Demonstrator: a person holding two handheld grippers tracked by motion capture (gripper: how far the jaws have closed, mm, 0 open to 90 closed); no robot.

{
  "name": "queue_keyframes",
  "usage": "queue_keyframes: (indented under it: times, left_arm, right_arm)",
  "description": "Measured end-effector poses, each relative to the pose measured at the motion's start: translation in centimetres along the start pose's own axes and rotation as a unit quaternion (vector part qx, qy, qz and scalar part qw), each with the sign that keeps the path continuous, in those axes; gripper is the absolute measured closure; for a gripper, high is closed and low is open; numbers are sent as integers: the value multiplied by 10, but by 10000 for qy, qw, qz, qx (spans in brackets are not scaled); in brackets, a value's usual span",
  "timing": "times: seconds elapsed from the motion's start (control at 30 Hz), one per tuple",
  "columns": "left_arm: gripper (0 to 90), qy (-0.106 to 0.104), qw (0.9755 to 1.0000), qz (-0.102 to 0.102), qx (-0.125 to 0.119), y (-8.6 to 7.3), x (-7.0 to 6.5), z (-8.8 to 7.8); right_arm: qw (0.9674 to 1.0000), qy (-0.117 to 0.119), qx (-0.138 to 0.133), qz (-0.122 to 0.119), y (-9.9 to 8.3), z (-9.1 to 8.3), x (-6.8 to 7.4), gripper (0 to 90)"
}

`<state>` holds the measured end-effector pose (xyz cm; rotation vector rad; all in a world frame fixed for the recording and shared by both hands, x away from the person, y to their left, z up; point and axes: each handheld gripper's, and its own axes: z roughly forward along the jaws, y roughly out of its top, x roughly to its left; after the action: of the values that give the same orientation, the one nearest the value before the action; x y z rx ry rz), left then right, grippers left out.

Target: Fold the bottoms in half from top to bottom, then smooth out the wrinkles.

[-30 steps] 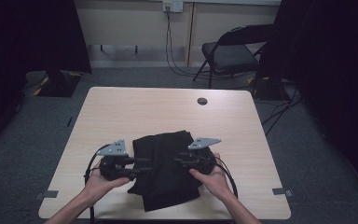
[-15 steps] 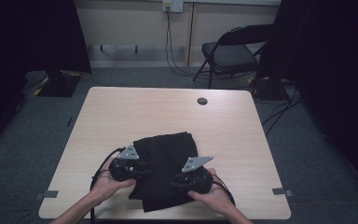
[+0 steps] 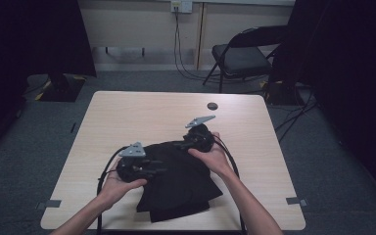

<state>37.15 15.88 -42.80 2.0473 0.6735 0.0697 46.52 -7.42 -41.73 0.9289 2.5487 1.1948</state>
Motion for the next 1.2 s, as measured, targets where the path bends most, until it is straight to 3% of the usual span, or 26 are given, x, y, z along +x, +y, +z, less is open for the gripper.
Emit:
queue_keyframes:
  times: [0.07, 0.1, 0.17, 0.2, 0.23, 0.3, 0.43, 0.57, 0.67, 0.73, 0.9, 1.0, 1.07, 1.1, 1.13, 1.2]
  left_arm:
    - [609, -11, 9996, -49, 270, -5, 0, 22]
    - [601, 88, 9994, -51, 342, -8, -1, 29]
    - [592, 213, 9976, -36, 650, -15, 2, 45]
    - [591, 230, 9970, -133, 724, -19, 4, 49]
    - [591, 148, 9969, -268, 721, -22, 7, 52]
    - [594, 134, 9967, -343, 730, -23, 12, 53]
    - [600, 111, 9968, -245, 753, -23, 16, 56]
    - [616, -19, 9969, -226, 749, -24, 24, 55]
    - [631, 78, 9971, -35, 762, -24, 27, 52]
    - [644, 78, 9966, -16, 817, -23, 33, 49]
    - [657, 56, 9968, -12, 797, -23, 38, 49]
    - [658, 243, 9961, 221, 819, -24, 31, 51]
    - [659, 242, 9964, 129, 806, -24, 31, 52]
    - [670, 242, 9964, 129, 806, -24, 31, 52]
    - [670, 243, 9966, 114, 777, -25, 30, 53]
    - [693, 220, 9970, 88, 737, -25, 29, 55]
  right_arm:
    - [9999, -13, 107, -75, 7, 16, -5, 376]
    - [9999, 11, 158, -24, 9, 24, -7, 329]
    - [9992, 304, 267, -68, 11, 40, -9, 297]
    - [9989, 315, 336, -122, 11, 49, -8, 270]
    - [9982, 327, 454, -214, 11, 57, -8, 261]
    - [9973, 311, 594, -283, 10, 71, -9, 216]
    - [9961, 223, 812, -269, 8, 89, -15, 183]
    - [9949, 182, 976, -174, -2, 92, -20, 185]
    - [9957, 258, 884, -17, -12, 84, -27, 188]
    - [9957, 300, 879, 7, -19, 77, -28, 197]
    - [9946, 438, 935, -94, -31, 60, -24, 327]
    - [9945, 603, 851, -37, -34, 56, -25, 477]
    - [9934, 764, 857, 16, -33, 57, -25, 616]
    - [9934, 764, 857, 16, -33, 57, -25, 616]
    - [9934, 814, 809, 65, -32, 55, -24, 703]
    - [9933, 884, 740, 66, -29, 50, -24, 747]
